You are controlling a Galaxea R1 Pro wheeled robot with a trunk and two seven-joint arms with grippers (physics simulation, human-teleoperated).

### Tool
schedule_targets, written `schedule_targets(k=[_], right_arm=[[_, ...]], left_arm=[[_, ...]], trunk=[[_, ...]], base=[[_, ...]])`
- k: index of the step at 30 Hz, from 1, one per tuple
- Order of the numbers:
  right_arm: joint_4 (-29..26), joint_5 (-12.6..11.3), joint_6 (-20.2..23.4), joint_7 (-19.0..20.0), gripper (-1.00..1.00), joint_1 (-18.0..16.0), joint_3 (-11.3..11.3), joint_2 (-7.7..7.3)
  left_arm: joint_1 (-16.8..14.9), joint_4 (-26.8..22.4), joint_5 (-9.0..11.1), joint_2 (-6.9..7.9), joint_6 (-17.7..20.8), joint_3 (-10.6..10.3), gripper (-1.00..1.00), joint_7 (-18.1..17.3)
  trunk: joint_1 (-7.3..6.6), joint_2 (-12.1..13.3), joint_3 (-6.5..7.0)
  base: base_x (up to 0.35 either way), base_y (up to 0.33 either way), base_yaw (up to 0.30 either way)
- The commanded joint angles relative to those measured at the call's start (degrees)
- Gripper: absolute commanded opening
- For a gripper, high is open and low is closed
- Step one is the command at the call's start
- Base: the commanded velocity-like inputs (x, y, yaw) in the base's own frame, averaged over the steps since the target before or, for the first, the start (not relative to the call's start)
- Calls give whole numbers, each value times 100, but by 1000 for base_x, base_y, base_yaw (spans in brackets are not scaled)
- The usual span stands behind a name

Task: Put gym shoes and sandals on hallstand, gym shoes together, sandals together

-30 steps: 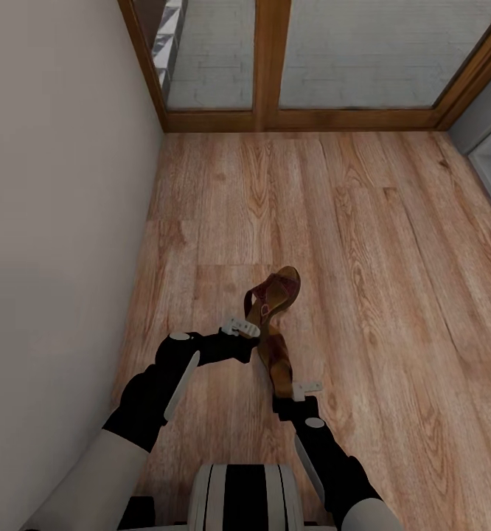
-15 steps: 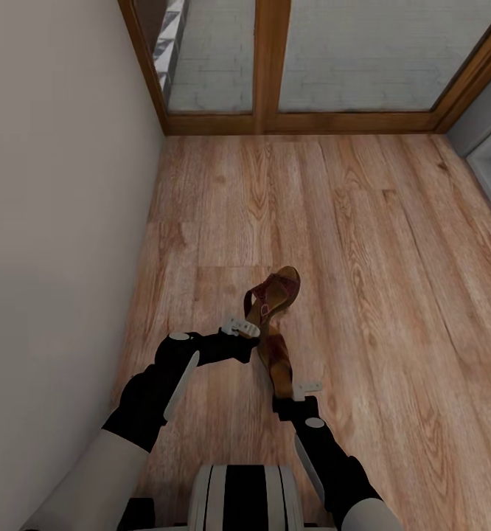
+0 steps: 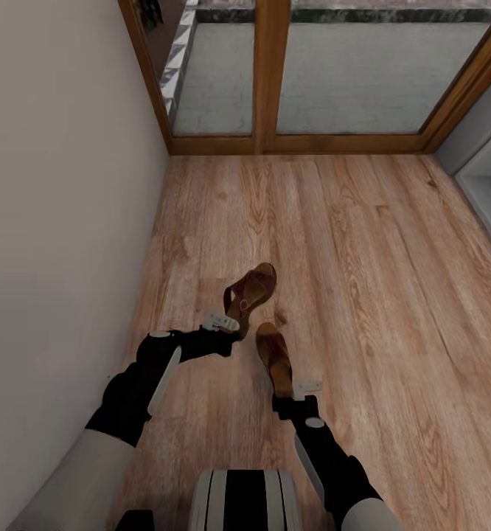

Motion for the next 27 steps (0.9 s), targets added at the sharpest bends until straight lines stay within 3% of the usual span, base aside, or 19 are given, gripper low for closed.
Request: schedule_targets(k=[1, 4, 10, 18, 23, 27], right_arm=[[-11, 23, -69, -36, -100, 1, 17, 0], [-5, 23, -203, -39, -100, -2, 27, 0], [-4, 23, -230, -44, -100, 0, 26, 0], [-11, 23, -231, -44, -100, 0, 22, 0], [-12, 23, -244, -44, -100, 1, 14, 0], [-12, 23, -248, -44, -100, 2, 14, 0]], left_arm=[[-1, -6, 28, 70, 50, 110, -100, -70], [5, -6, 20, 190, 50, 279, -100, -227], [23, -6, 27, 517, 50, 344, -100, -306], [25, -6, 26, 651, 50, 360, -100, -310], [33, -3, 16, 778, 43, 591, -100, -310], [34, 3, -4, 945, 20, 638, -100, -304]], trunk=[[-3, 0, 19], [-11, 4, 86], [-26, 12, 219], [-47, 23, 396], [-60, 30, 535], [-70, 35, 657]], base=[[0, 0, 0], [0, 0, 0], [0, 0, 0], [0, 0, 0], [0, 0, -46], [0, 0, -87]])
